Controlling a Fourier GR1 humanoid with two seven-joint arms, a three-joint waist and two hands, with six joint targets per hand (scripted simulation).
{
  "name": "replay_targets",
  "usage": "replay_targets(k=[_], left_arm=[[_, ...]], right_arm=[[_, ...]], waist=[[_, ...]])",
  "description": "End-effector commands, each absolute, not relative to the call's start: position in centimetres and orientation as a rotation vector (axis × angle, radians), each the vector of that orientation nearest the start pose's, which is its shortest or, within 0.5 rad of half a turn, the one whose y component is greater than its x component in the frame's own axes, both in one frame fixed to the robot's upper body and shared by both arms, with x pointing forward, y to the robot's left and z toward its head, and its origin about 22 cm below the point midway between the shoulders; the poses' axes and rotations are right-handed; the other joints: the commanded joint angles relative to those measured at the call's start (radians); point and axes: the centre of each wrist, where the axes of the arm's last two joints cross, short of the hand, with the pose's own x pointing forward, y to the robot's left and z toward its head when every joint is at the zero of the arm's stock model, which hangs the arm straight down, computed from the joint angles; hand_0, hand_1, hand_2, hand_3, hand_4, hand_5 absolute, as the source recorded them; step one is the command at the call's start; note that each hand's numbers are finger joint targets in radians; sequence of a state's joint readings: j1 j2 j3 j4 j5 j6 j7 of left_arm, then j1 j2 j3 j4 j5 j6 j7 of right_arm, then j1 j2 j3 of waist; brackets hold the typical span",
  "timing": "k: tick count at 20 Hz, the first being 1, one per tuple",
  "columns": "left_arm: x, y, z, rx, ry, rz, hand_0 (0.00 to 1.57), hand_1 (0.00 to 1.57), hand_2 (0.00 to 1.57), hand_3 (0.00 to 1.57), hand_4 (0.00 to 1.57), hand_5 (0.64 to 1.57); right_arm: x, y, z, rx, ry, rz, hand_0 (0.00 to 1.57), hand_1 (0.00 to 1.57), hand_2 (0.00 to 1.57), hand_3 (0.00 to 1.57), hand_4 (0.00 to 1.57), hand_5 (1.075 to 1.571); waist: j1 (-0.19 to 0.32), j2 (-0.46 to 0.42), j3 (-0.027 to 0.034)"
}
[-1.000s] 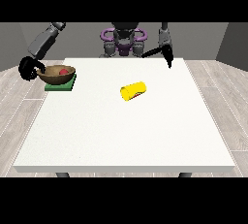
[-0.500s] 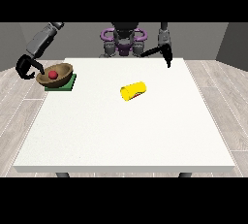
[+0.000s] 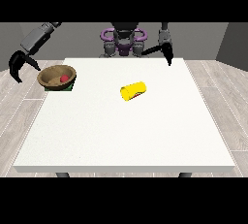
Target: Pick the cup and pour the ball into the bowl, then pick the bowl and place it on the pad
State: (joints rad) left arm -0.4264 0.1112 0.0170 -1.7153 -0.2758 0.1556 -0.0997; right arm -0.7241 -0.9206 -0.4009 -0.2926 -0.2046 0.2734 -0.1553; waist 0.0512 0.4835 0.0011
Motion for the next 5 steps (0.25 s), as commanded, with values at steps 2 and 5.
replay_targets(k=[2, 5], left_arm=[[29.8, 21.2, 13.6, 0.322, -2.236, -0.201, 0.00, 0.00, 0.00, 0.00, 0.00, 1.569], [30.7, 21.3, 12.2, 0.309, -2.111, -0.231, 0.00, 0.00, 0.00, 0.00, 0.00, 1.569]], right_arm=[[28.9, -57.3, 17.4, -0.419, -1.480, -0.214, 0.00, 0.00, 0.26, 0.21, 0.00, 1.504], [29.0, -57.6, 20.5, -0.352, -1.495, -0.190, 0.00, 0.00, 0.19, 0.29, 0.00, 1.503]], waist=[[-0.017, -0.022, 0.0000], [-0.022, -0.139, -0.0016]])
